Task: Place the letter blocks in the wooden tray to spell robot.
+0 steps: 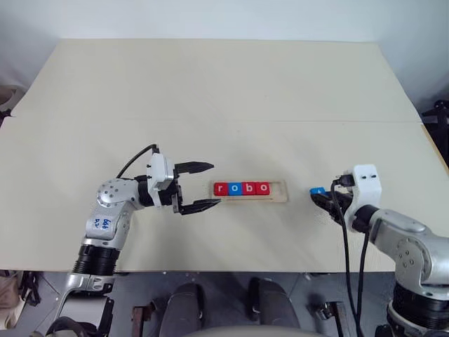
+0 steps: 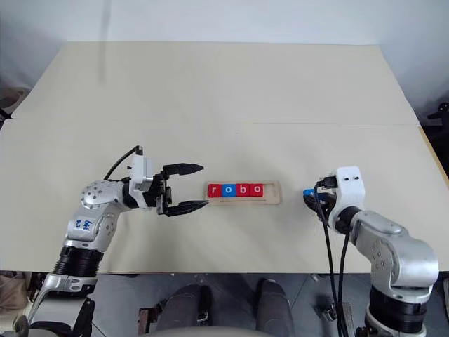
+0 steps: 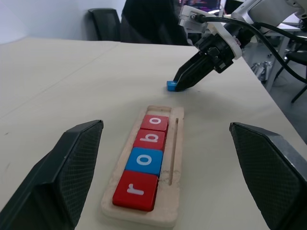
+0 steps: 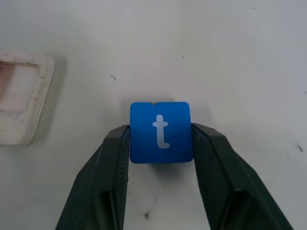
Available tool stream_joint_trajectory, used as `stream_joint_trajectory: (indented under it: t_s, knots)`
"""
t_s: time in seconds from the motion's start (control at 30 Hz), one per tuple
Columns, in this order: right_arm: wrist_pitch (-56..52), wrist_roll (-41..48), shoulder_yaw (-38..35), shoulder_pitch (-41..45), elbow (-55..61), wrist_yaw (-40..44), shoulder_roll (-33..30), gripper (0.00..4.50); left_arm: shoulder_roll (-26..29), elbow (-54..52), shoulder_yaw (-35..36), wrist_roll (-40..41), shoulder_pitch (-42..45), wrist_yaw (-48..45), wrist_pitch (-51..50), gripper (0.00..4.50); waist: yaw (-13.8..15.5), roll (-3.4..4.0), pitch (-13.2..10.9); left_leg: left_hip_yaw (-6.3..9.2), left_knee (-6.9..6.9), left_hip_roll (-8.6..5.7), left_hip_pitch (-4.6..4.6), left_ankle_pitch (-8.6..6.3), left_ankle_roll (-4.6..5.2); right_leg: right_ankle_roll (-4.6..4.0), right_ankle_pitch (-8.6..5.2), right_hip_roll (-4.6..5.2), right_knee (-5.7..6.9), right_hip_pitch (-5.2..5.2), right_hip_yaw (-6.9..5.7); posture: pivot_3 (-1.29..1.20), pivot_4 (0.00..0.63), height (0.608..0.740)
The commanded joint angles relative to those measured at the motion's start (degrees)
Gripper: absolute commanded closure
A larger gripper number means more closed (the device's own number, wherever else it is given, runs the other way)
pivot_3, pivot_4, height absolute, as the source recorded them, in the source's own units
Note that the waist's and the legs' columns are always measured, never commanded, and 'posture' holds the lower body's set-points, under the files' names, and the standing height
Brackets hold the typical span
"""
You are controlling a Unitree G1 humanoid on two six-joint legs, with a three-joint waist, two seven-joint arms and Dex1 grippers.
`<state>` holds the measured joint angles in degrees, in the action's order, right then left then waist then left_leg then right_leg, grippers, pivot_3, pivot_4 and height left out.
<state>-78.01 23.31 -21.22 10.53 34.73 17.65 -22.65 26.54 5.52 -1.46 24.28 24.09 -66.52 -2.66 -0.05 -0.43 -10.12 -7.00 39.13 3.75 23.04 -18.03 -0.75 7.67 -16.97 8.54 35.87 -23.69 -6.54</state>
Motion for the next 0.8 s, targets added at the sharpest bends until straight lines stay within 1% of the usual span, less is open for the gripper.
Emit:
stream_joint_trajectory:
  t_s: [0.03,0.1,0.17,0.23,0.3,0.37,0.43,0.5,0.67,0.73,0.8]
  knots:
    - [0.09,1.11,-1.75,0.40,1.99,0.31,-1.34,1.62,0.11,-0.17,0.23,0.39,0.68,-0.79,0.66,0.00,-0.03,0.00,0.00,0.00,0.00,0.00,0.00,0.00,0.00,0.00,0.00,0.00,0.00,0.00,0.00,0.00,0.150,0.740]
    - [1.43,1.98,-1.97,1.07,0.45,2.76,-4.15,0.96,0.39,-0.35,0.50,0.42,0.59,-0.92,0.61,0.00,-0.03,0.00,0.00,-0.02,0.00,0.00,0.01,0.00,0.00,0.00,0.00,0.00,-0.02,0.00,0.01,0.00,0.150,0.740]
    - [4.40,3.66,-1.48,1.39,-2.10,8.45,-9.80,0.32,0.69,-0.70,0.79,0.36,0.31,-0.80,0.55,0.00,-0.02,0.00,0.00,-0.02,0.00,-0.01,0.01,0.00,0.01,0.00,0.00,0.00,-0.04,0.00,0.00,0.00,0.150,0.740]
    - [10.58,3.82,0.50,0.70,-5.80,16.03,-17.50,0.32,0.99,-1.28,1.04,0.44,-0.19,-0.68,0.48,0.00,0.05,0.00,-0.01,-0.03,0.00,-0.02,0.01,-0.01,0.02,0.01,0.00,0.01,-0.05,0.00,0.02,0.00,0.150,0.740]
    - [19.83,1.28,4.60,-0.27,-10.91,23.91,-25.66,0.32,1.32,-1.86,1.23,0.53,-0.69,-0.62,0.44,0.00,0.01,-0.02,-0.01,-0.01,0.00,-0.03,0.01,-0.02,0.04,0.01,0.01,0.01,-0.09,0.02,0.00,0.00,0.150,0.740]
    - [29.58,-0.39,7.97,-0.23,-16.17,31.57,-30.82,0.32,1.67,-2.33,1.42,0.67,-1.11,-0.59,0.39,0.00,-0.02,-0.04,-0.02,0.00,-0.02,-0.02,-0.01,-0.02,0.04,0.02,0.01,0.00,-0.14,0.06,-0.02,0.00,0.150,0.740]
    - [39.14,-1.46,10.65,1.45,-22.31,39.09,-33.48,0.32,2.01,-2.83,1.62,0.79,-1.58,-0.60,0.35,0.00,-0.05,-0.06,-0.03,-0.02,-0.02,-0.02,-0.03,-0.02,0.04,0.02,0.01,0.00,-0.14,0.06,-0.01,0.00,0.150,0.740]
    - [49.25,-4.45,14.80,5.31,-30.57,46.00,-35.41,0.32,2.33,-3.59,1.76,0.82,-2.15,-0.48,0.25,0.00,-0.25,-0.07,-0.04,-0.06,-0.02,-0.01,-0.07,-0.02,0.03,0.03,0.01,0.00,-0.13,0.07,0.01,0.00,0.150,0.740]
    - [65.45,-11.77,24.05,14.85,-47.99,56.84,-36.17,0.32,2.77,-5.76,2.16,0.89,-3.49,0.28,-0.35,0.00,-0.19,-0.07,-0.04,-0.11,0.01,-0.01,-0.11,0.00,0.01,0.04,0.02,0.00,-0.10,0.07,0.04,0.00,0.150,0.740]
    - [71.75,-13.91,26.31,17.76,-52.95,59.77,-35.15,0.32,3.09,-6.60,2.40,0.92,-4.07,0.63,-0.60,0.00,0.00,-0.07,-0.04,-0.11,0.01,-0.01,-0.11,0.00,0.01,0.04,0.02,0.01,-0.12,0.08,0.03,0.00,0.150,0.740]
    - [74.78,-14.69,27.55,19.84,-55.99,61.41,-33.89,0.32,3.41,-7.26,2.61,0.99,-4.60,0.97,-0.75,0.00,-0.03,-0.08,-0.05,-0.11,0.02,-0.01,-0.09,0.00,0.01,0.06,0.03,0.01,-0.16,0.09,0.01,0.00,0.150,0.740]
